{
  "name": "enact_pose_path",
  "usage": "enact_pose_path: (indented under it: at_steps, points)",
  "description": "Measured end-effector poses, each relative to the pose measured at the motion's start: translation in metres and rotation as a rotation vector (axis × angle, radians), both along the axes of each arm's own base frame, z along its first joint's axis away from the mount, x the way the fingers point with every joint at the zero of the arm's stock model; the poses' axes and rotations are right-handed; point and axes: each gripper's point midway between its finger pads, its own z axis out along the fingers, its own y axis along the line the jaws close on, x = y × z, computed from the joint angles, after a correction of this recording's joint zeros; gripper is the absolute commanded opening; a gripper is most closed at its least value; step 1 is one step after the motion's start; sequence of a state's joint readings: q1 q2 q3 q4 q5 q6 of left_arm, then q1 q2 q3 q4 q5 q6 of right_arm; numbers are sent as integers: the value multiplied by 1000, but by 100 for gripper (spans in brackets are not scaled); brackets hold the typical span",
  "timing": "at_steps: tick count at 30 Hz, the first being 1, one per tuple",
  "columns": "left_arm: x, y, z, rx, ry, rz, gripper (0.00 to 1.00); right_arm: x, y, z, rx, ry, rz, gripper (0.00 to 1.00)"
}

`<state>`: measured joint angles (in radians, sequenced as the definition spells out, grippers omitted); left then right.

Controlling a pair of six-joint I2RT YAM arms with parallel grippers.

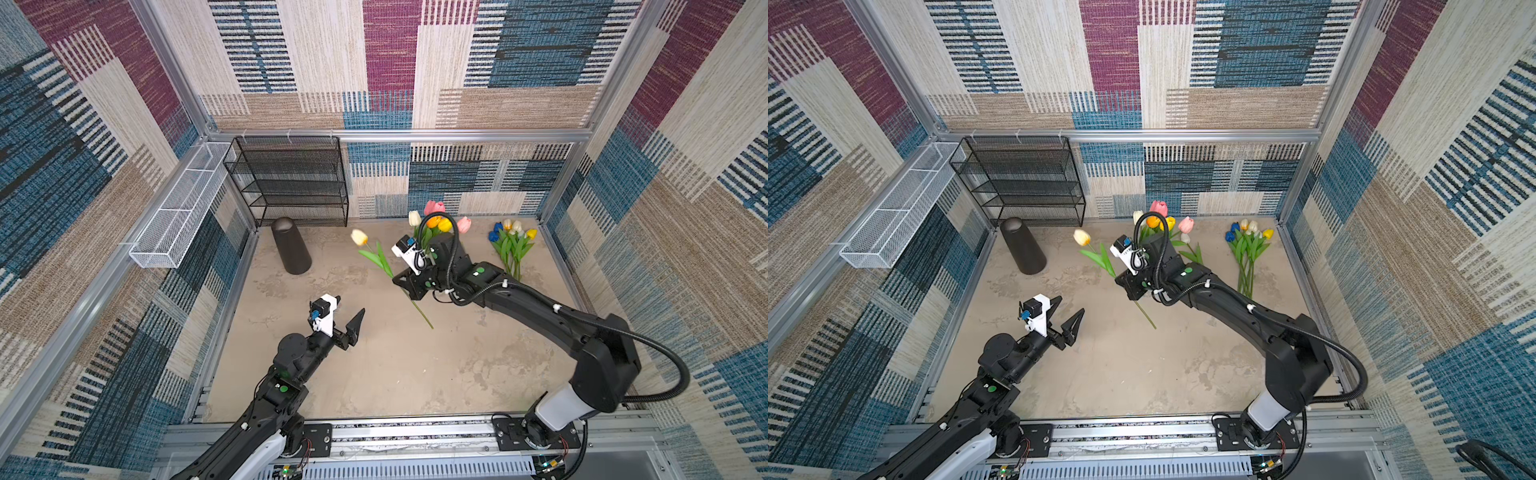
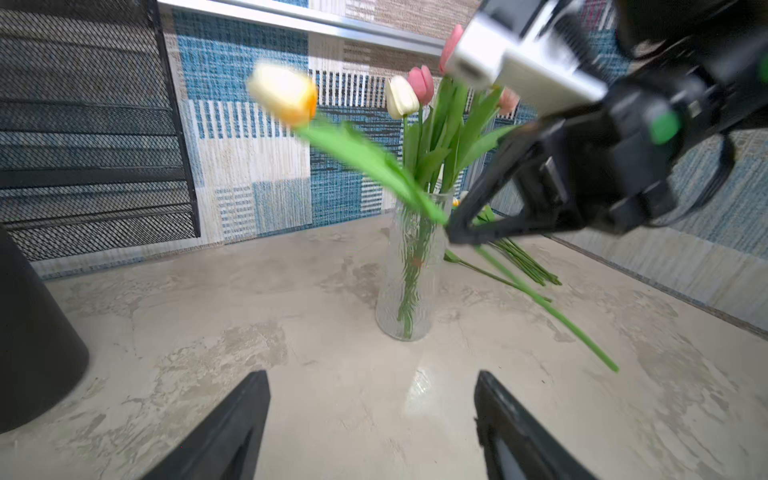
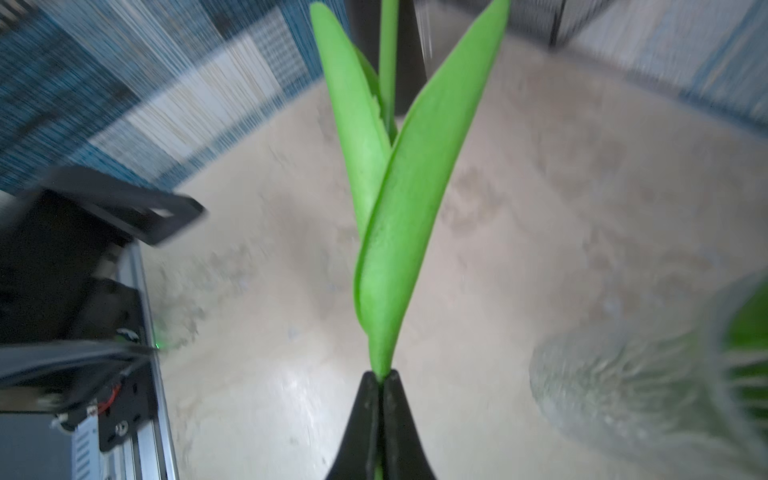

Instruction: Arrange the flowers into the vase

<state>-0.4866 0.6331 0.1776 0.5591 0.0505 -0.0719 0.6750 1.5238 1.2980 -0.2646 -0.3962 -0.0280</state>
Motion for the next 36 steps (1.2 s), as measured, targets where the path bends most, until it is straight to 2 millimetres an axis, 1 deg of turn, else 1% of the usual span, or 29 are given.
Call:
enact_pose_path:
  at_steps: [1,3,4,5,6,8,11,15,18,20,22,31,34,36]
  points:
    - [1,1,2,1,-9,5,80,-1,0,30,75,-90,4,0]
    - [3,3,4,6,-26,25,80,-2,-3,78,203,-252,1,0]
    - [4,3,5,5,-31,27,80,-2,-5,97,262,-335,-2,0]
    - [5,3,6,6,-35,29,80,-2,-8,110,306,-408,-8,0]
    - [7,3,7,7,-36,34,80,1,-11,118,344,-475,-25,0]
    - [9,4,8,10,-36,45,80,8,-16,128,395,-568,-56,0]
    - [10,3,17,0,-61,45,80,23,-23,141,451,-699,-108,0]
    - [11,3,19,2,-66,46,80,31,-29,150,491,-837,-168,0]
    - [11,3,19,8,-69,47,80,37,-37,158,504,-917,-213,0]
    - [11,3,18,13,-68,48,80,45,-41,159,502,-944,-242,0]
    - [12,3,15,18,-62,50,80,53,-46,156,481,-959,-278,0]
    - [16,3,8,32,-39,53,80,72,-55,140,426,-951,-320,0]
    - [17,3,6,35,-35,53,80,69,-53,131,420,-926,-300,0]
    - [17,2,5,36,-32,53,80,67,-50,129,416,-906,-274,0]
